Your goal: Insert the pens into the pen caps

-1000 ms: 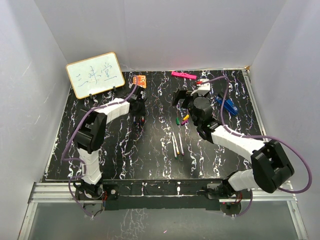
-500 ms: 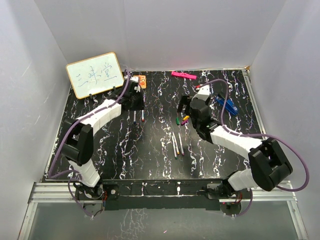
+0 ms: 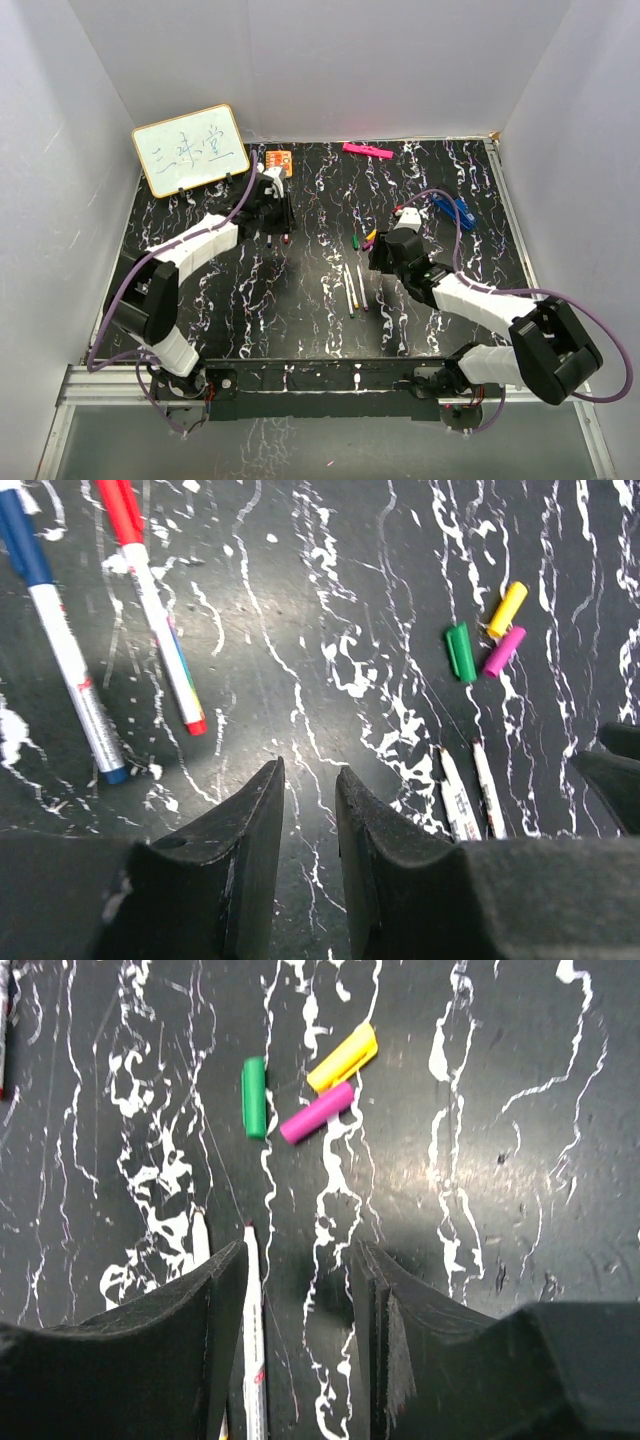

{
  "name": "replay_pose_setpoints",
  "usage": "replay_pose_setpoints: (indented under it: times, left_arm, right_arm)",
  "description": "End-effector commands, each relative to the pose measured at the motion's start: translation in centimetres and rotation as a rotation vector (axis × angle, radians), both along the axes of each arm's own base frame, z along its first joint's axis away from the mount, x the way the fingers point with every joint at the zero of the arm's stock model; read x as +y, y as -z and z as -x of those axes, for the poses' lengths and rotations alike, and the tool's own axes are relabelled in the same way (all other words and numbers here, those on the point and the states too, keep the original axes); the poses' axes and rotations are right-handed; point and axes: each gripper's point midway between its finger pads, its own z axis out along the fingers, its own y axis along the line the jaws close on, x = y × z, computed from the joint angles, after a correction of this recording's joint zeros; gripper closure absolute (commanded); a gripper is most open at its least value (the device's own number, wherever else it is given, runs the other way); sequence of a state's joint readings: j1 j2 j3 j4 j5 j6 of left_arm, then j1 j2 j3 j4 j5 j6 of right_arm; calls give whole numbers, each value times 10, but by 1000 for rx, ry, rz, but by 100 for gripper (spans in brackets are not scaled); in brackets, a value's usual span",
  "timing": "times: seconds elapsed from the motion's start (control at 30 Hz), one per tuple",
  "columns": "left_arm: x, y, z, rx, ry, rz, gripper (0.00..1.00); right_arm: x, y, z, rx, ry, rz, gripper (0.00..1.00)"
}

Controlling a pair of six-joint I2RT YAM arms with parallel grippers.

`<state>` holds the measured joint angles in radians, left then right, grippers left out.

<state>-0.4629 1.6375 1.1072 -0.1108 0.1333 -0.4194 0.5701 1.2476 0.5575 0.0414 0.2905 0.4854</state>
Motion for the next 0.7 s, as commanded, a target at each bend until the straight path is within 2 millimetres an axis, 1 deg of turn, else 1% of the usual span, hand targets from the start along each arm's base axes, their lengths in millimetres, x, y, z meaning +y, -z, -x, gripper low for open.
replay_pose_setpoints:
  times: [0.0,0.13,0.23,0.3,0.47,0.67]
  left_arm:
    - [-27,-27,12,-77,115,63,74]
    - [-50,-25,27,-84,197,60,74]
    - [-62,-22,37,-80,238,65,74]
    - [-67,-23,41,-78,247,91,74]
    - [-67,-18,45,-65,226,113,74]
    - [-67,-8,49,-29,225,112,74]
  right_arm:
    - [10,1,10,26,-31,-48,57]
    - [15,3,9,36,-52,-45,60]
    - [20,6,8,50,-70,-36,61]
    - [24,11,8,67,-86,-28,63]
    - [34,23,10,107,-120,-9,64]
    - [44,26,8,118,-148,8,65]
